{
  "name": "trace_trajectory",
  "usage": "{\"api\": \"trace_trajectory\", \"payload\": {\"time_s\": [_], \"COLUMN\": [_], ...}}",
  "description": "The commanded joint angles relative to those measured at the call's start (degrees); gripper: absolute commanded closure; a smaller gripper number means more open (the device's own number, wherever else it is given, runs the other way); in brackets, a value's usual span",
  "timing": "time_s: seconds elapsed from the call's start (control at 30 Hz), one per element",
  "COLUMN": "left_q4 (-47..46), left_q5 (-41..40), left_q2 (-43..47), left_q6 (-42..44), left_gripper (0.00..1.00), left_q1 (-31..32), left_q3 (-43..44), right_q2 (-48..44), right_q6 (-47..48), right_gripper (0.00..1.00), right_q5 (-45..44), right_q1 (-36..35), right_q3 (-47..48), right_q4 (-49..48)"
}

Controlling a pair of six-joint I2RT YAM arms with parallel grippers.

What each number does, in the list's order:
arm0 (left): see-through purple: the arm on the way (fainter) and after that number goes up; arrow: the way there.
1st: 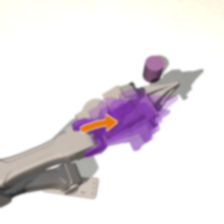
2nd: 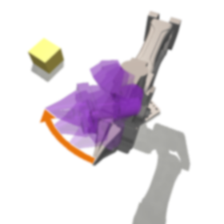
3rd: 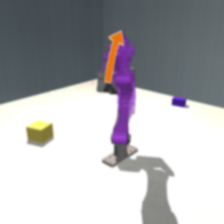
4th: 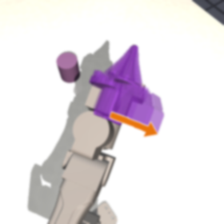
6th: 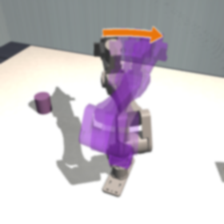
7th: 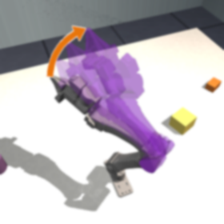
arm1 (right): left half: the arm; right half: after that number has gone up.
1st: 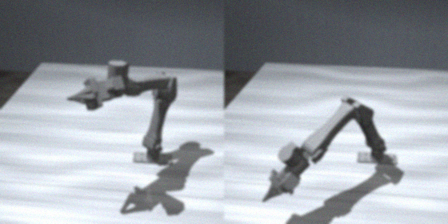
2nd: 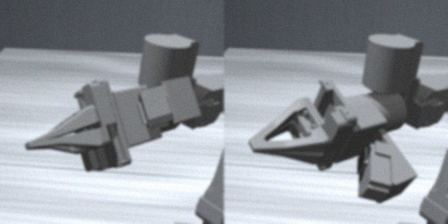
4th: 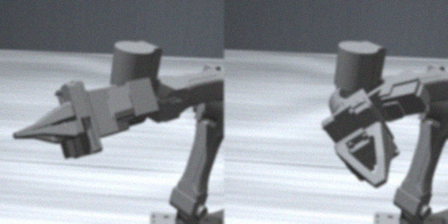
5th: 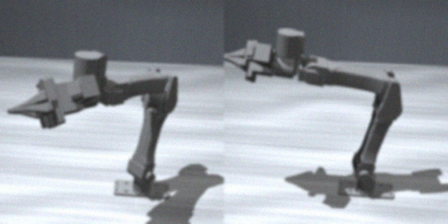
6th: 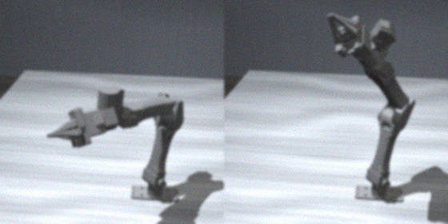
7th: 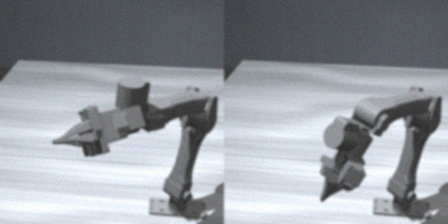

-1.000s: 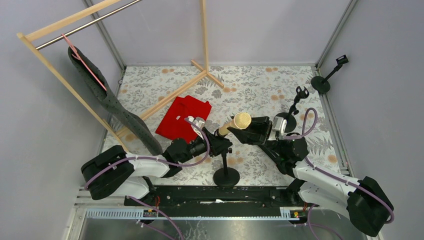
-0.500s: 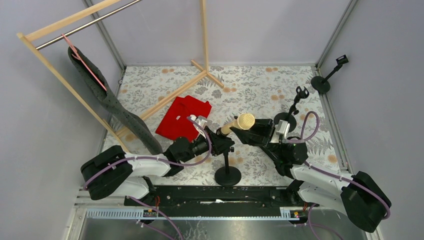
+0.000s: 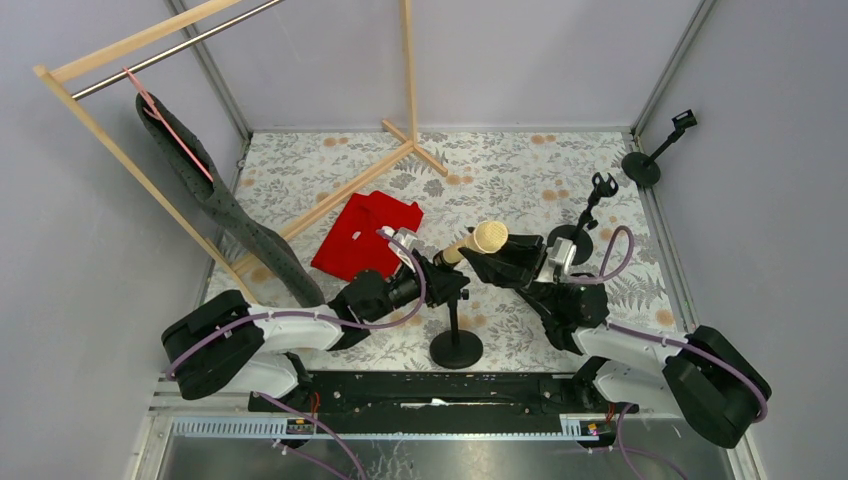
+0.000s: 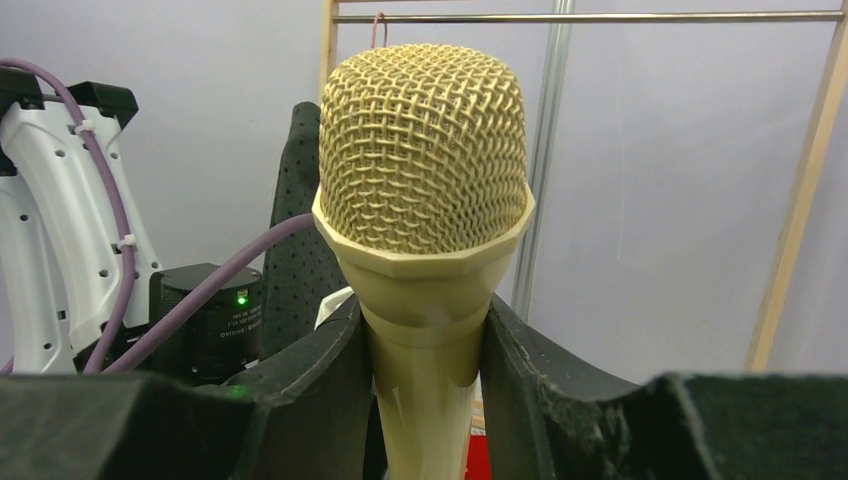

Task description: Attach the microphones to the stand

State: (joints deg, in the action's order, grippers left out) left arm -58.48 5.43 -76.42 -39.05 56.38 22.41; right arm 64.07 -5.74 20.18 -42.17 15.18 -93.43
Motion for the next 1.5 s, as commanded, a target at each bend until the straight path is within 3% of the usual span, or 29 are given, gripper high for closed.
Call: {"api": "trace_trajectory", "payload": {"time_s": [0.0,0.37,0.57,0.73,0.97,1.47], "left_q4": [-33.5,-33.6,-33.5,-33.6,-33.6,-33.5], "left_q5": [10.4,9.2,10.0,9.7,7.7,7.5], "left_q2": [7.3,11.8,13.6,14.2,15.4,16.3], "left_q6": [0.8,2.9,4.3,4.8,7.7,9.9], "left_gripper": [1.0,1.0,1.0,1.0,1.0,1.0], "left_q1": [4.7,5.4,5.6,5.7,5.8,5.8], "left_q3": [11.3,10.8,12.0,12.7,13.0,13.3], "right_q2": [9.4,14.2,13.3,13.2,17.1,21.7], "right_q6": [1.6,-4.8,-8.0,-6.1,-6.1,-3.7], "right_gripper": [1.0,1.0,1.0,1.0,1.0,1.0], "right_q5": [2.0,-0.3,-0.5,0.3,1.6,1.9], "right_q1": [0.2,0.1,0.0,-0.8,-1.9,-4.4], "right_q3": [-4.4,-6.1,-4.5,-5.3,-8.1,-8.2], "right_q4": [14.1,3.1,3.6,4.8,-2.3,-0.6]}}
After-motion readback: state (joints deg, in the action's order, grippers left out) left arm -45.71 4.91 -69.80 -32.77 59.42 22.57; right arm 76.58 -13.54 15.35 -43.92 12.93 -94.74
